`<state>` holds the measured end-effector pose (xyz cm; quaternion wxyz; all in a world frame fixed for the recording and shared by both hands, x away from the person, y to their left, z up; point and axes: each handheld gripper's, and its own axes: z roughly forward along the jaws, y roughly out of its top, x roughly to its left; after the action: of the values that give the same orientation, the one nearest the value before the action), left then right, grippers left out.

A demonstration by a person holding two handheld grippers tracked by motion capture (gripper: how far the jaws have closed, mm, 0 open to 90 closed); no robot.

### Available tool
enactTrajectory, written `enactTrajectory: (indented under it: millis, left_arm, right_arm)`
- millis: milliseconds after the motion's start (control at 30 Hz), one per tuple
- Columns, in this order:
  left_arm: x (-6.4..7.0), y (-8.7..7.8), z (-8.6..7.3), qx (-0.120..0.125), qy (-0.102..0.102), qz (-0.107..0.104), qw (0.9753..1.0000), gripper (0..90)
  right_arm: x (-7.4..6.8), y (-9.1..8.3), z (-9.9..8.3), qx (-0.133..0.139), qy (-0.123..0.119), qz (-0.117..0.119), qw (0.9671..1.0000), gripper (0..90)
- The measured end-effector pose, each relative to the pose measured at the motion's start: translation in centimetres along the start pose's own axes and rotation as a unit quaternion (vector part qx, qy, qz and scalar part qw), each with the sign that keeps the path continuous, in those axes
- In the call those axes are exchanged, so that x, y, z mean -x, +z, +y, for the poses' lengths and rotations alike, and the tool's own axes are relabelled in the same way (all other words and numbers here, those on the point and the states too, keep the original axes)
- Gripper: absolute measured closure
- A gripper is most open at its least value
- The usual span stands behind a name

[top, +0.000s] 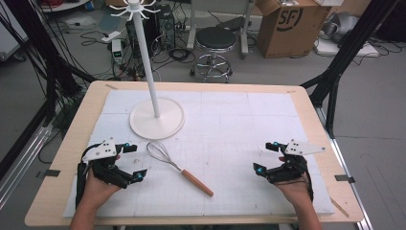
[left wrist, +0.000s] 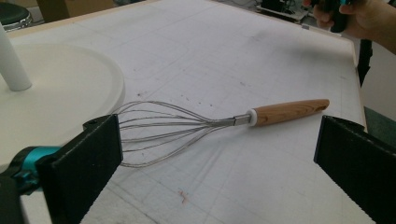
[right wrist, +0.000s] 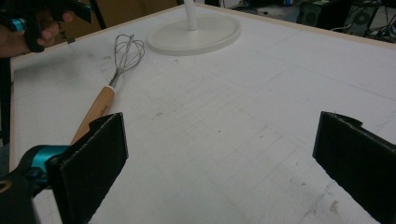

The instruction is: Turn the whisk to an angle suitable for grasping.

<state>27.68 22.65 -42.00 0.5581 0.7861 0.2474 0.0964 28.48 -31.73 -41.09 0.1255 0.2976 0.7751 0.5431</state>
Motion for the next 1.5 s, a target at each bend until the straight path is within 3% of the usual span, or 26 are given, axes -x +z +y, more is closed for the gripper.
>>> enactTrajectory:
  millis: [367, 600, 900, 1067, 1233, 1333, 1400, 1500]
  left_arm:
    - [0.0, 0.0, 0.0, -0.001, 0.006, -0.004, 1.0, 1.7]
    - [0.4, 0.1, 1.0, -0.007, 0.021, -0.006, 0.9997, 1.7]
    - [1.1, 1.6, 2.8, -0.039, 0.048, -0.012, 0.998, 1.7]
    - [1.4, 2.5, 3.6, -0.056, 0.061, -0.026, 0.9962, 1.7]
    - [2.1, 4.0, 4.7, -0.082, 0.08, -0.038, 0.9927, 1.7]
    - [2.7, 5.3, 5.6, -0.109, 0.101, -0.046, 0.9878, 1.7]
    - [2.9, 5.7, 5.7, -0.111, 0.103, -0.045, 0.9874, 1.7]
    - [3.2, 6.5, 6.1, -0.13, 0.116, -0.05, 0.9834, 1.8]
  right_arm:
    - [-0.3, 0.3, 0.0, -0.007, -0.005, -0.001, 1.0, 2.0]
    - [-0.5, 0.3, 0.0, -0.012, -0.009, -0.007, 0.9999, 2.0]
    - [-0.6, 0.3, 0.2, -0.008, -0.009, -0.003, 0.9999, 2.0]
    - [-0.6, 0.3, 0.2, -0.008, -0.011, -0.003, 0.9999, 2.0]
    - [-0.6, 0.3, 0.2, -0.007, -0.012, -0.002, 0.9999, 2.0]
    - [-0.6, 0.3, 0.3, -0.006, -0.012, -0.002, 0.9999, 2.0]
    - [-0.6, 0.2, 0.3, -0.006, -0.011, -0.002, 0.9999, 2.0]
    - [-0.6, 0.1, 0.3, -0.003, -0.012, -0.001, 0.9999, 2.0]
